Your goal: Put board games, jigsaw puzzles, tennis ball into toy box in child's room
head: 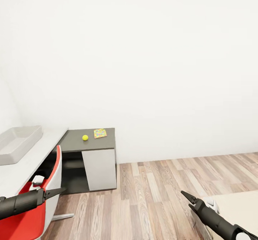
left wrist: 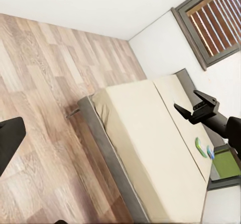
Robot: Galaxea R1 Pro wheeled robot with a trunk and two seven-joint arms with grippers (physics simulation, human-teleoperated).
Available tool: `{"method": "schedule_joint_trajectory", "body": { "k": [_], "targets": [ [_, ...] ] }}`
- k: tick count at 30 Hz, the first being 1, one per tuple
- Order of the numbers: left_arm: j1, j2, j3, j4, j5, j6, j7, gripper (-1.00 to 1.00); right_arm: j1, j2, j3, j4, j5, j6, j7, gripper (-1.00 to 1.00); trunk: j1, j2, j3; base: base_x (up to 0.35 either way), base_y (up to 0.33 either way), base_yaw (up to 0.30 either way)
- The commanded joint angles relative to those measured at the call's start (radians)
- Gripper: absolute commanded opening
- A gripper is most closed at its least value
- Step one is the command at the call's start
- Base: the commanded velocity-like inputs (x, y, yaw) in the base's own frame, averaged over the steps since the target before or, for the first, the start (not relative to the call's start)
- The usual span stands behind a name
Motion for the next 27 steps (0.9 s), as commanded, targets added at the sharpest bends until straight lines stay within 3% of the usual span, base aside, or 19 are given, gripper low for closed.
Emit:
{"method": "schedule_joint_trajectory", "body": {
  "k": [1,27],
  "targets": [
    [0.000,0.000,0.001,0.000,0.000,0.011,-0.004,1.00,-0.001,0.000,-0.002,0.001,0.000,0.006,0.003,1.00,0.000,-0.001,-0.001,0.000,0.000,-0.240],
    [0.000,0.000,0.001,0.000,-0.001,0.007,-0.001,1.00,-0.002,0.000,-0.003,0.012,0.000,0.005,0.002,1.00,0.000,-0.001,-0.022,0.000,0.000,-0.245]
  ]
}}
